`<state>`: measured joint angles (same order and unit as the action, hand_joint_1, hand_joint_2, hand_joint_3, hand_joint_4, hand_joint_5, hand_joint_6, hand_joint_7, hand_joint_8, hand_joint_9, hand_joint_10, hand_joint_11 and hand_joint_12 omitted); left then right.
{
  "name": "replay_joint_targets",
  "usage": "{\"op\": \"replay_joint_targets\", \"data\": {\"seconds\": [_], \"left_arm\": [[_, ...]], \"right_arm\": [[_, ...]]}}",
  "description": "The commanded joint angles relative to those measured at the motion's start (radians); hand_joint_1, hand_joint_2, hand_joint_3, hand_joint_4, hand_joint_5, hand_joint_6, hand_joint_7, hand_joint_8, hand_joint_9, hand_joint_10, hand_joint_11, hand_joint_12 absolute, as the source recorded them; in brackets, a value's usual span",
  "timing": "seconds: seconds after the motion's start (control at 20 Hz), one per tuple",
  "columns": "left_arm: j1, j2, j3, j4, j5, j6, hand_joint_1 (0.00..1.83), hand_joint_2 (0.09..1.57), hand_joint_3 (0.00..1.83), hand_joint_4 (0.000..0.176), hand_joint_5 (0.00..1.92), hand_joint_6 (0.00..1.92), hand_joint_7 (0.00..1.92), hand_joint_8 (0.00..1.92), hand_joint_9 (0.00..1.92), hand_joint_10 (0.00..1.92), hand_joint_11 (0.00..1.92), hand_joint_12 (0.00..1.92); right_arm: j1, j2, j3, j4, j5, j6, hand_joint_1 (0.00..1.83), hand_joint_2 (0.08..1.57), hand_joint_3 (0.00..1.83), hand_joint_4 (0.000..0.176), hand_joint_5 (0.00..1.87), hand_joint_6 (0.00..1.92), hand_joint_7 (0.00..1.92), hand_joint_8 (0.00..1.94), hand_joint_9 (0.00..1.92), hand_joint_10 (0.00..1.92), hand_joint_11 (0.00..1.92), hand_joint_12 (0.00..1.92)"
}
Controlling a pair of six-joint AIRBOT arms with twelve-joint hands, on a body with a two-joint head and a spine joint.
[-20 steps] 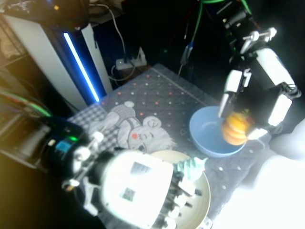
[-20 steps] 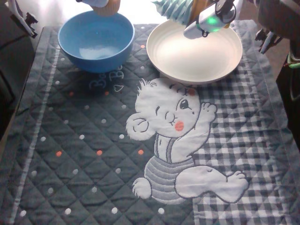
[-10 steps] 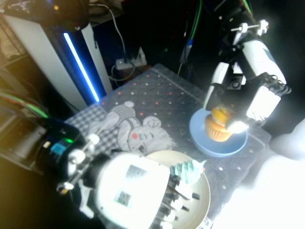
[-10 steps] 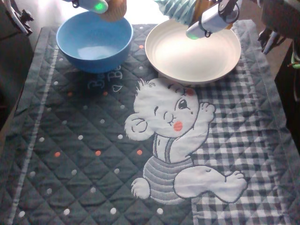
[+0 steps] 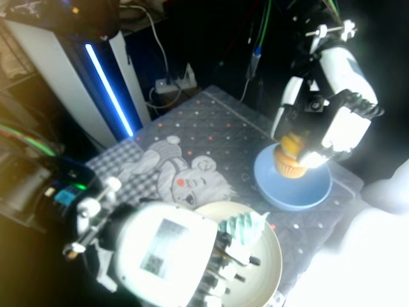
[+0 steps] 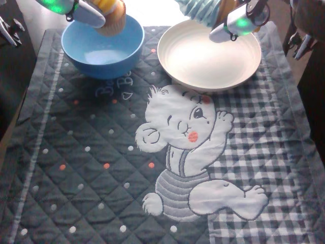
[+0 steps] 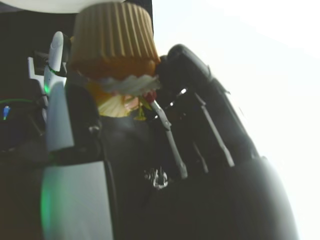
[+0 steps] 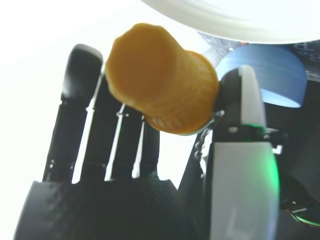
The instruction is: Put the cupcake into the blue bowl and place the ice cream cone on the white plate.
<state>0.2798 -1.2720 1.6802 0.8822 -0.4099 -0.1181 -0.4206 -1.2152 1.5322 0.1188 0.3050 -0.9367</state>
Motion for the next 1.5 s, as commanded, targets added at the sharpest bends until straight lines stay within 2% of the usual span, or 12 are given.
{"op": "replay_joint_targets", "data": {"seconds": [0.0,0.05,0.1,0.15,0.2,0.25,0.35,0.55,0.95,1.25,1.4,1.45], "left_arm": [[-0.010,0.010,-0.008,-0.035,-0.074,-0.010,1.39,1.07,0.00,0.000,1.00,0.77,1.07,0.82,1.05,1.05,0.91,1.12],[-0.010,0.020,-0.016,-0.027,-0.074,-0.015,1.39,1.08,0.00,0.000,0.91,0.93,1.07,0.83,1.04,1.03,0.91,1.06],[-0.009,0.027,-0.022,-0.023,-0.074,-0.015,1.38,1.09,0.00,0.000,0.88,1.00,1.06,0.85,1.02,1.04,0.90,1.02],[-0.010,0.034,-0.031,-0.016,-0.075,-0.015,1.26,1.10,0.00,0.000,0.91,1.03,1.07,0.88,0.97,0.56,0.83,0.99],[-0.012,0.042,-0.042,-0.006,-0.077,-0.015,1.23,1.02,0.00,0.000,0.84,0.41,0.92,0.40,0.96,0.31,0.75,0.96],[-0.013,0.046,-0.048,0.001,-0.077,-0.015,1.19,0.98,0.00,0.000,0.88,0.14,0.89,0.14,0.93,0.16,0.69,0.95],[-0.012,0.049,-0.054,0.005,-0.081,-0.015,1.16,0.96,0.00,0.000,0.88,0.01,0.82,0.01,0.85,0.04,0.59,0.93],[-0.014,0.053,-0.059,0.005,-0.085,-0.015,1.12,0.95,0.00,0.000,0.81,0.00,0.72,0.00,0.72,0.00,0.45,0.86],[-0.013,0.060,-0.060,0.000,-0.090,-0.014,1.11,0.93,0.00,0.000,0.81,0.00,0.74,0.00,0.71,0.00,0.41,0.95],[0.009,0.107,-0.078,-0.195,-0.173,0.103,1.09,0.88,0.00,0.000,0.57,0.00,0.51,0.00,0.50,0.00,0.18,0.85],[0.021,0.161,-0.127,-0.322,-0.241,0.205,1.08,0.89,0.00,0.049,0.48,0.00,0.43,0.00,0.42,0.00,0.21,0.60],[0.029,0.180,-0.145,-0.354,-0.265,0.229,1.08,0.90,0.00,0.039,0.44,0.00,0.40,0.00,0.39,0.00,0.19,0.57]], "right_arm": [[0.008,0.010,-0.001,0.006,0.146,0.005,1.17,1.07,0.00,0.000,1.08,0.81,1.31,0.24,1.15,0.99,1.01,1.55],[0.006,0.016,-0.006,0.006,0.152,0.005,1.14,1.07,0.00,0.000,1.08,0.81,1.24,0.19,1.07,0.92,0.89,1.51],[0.005,0.019,-0.009,0.006,0.155,0.005,1.02,1.00,0.00,0.000,0.97,0.32,1.13,0.11,0.98,0.78,0.77,1.44],[0.002,0.023,-0.012,0.006,0.160,0.005,0.95,0.95,0.00,0.000,0.92,0.11,1.10,0.07,0.96,0.73,0.71,1.48],[0.001,0.027,-0.016,0.006,0.164,0.005,0.93,0.92,0.00,0.000,0.89,0.03,1.10,0.04,0.95,0.64,0.67,1.43],[0.001,0.028,-0.018,0.006,0.165,0.005,0.88,0.89,0.00,0.000,0.83,0.00,1.06,0.01,0.87,0.35,0.47,1.27],[0.001,0.029,-0.019,0.006,0.166,0.005,0.85,0.88,0.00,0.000,0.77,0.00,0.88,0.00,0.77,0.05,0.29,1.14],[0.000,0.031,-0.020,0.006,0.167,0.005,0.79,0.87,0.00,0.000,0.72,0.00,0.77,0.00,0.75,0.00,0.41,0.90],[-0.001,0.043,-0.031,0.006,0.177,0.005,0.80,0.87,0.00,0.000,0.76,0.00,0.78,0.00,0.80,0.01,0.45,0.94],[-0.009,0.117,-0.117,0.004,0.291,0.005,0.81,0.85,0.00,0.000,0.69,0.00,0.69,0.00,0.68,0.00,0.25,1.06],[-0.027,0.183,-0.197,0.004,0.393,0.005,0.76,0.82,0.00,0.000,0.56,0.00,0.57,0.00,0.55,0.00,0.13,1.01],[-0.032,0.200,-0.216,0.004,0.426,0.005,0.78,0.81,0.00,0.013,0.49,0.00,0.49,0.00,0.47,0.00,0.02,1.05]]}}
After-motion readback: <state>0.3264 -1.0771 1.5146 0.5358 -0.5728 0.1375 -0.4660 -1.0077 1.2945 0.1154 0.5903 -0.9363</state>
